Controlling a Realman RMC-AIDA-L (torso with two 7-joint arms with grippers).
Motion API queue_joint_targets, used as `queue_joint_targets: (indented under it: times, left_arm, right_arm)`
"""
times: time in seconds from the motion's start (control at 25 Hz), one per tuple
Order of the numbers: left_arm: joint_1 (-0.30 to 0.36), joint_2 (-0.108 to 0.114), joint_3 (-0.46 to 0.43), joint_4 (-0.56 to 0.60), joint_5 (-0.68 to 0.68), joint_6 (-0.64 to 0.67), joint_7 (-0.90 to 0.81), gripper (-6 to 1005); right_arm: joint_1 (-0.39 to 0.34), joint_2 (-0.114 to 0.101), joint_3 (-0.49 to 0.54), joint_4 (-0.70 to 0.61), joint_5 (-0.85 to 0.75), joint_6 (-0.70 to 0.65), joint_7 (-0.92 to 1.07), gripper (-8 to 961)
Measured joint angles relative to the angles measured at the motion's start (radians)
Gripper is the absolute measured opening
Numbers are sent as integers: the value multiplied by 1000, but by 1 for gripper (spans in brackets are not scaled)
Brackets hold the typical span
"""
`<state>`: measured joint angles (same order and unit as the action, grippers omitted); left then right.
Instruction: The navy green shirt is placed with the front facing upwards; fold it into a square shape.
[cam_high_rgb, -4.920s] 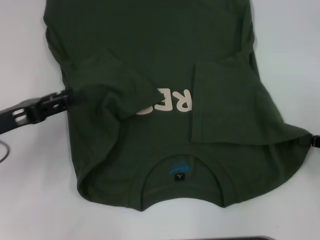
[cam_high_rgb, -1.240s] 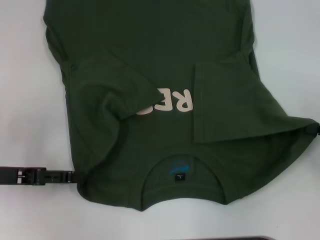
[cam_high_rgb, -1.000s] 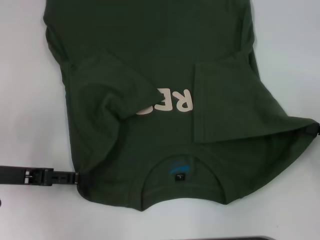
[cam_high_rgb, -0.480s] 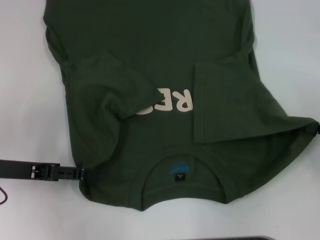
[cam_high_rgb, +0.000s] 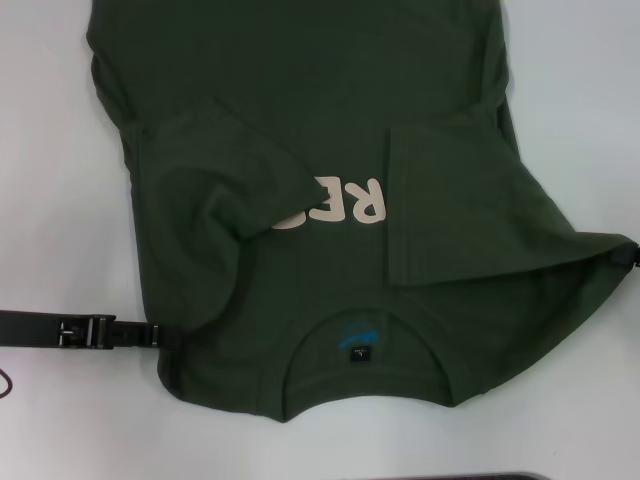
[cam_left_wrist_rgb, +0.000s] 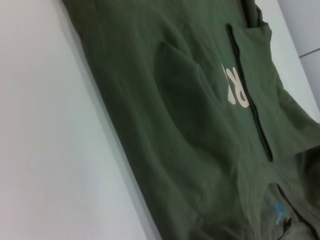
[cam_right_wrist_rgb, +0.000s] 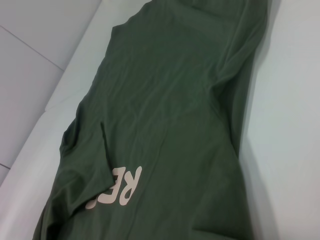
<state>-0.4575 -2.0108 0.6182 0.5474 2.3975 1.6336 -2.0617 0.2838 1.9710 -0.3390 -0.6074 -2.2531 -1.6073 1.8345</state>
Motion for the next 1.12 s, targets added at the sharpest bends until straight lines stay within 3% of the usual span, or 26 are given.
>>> queue_joint_targets:
  times: [0.52,1.12]
  left_arm:
    - [-19,-8,11,0,31,-16,-1,296]
    - [-19,-8,10,2,37,-24,-1,147]
  right_arm:
    - [2,0,0,0,1,0,0,2]
    - [7,2,0,0,1,3,0,1]
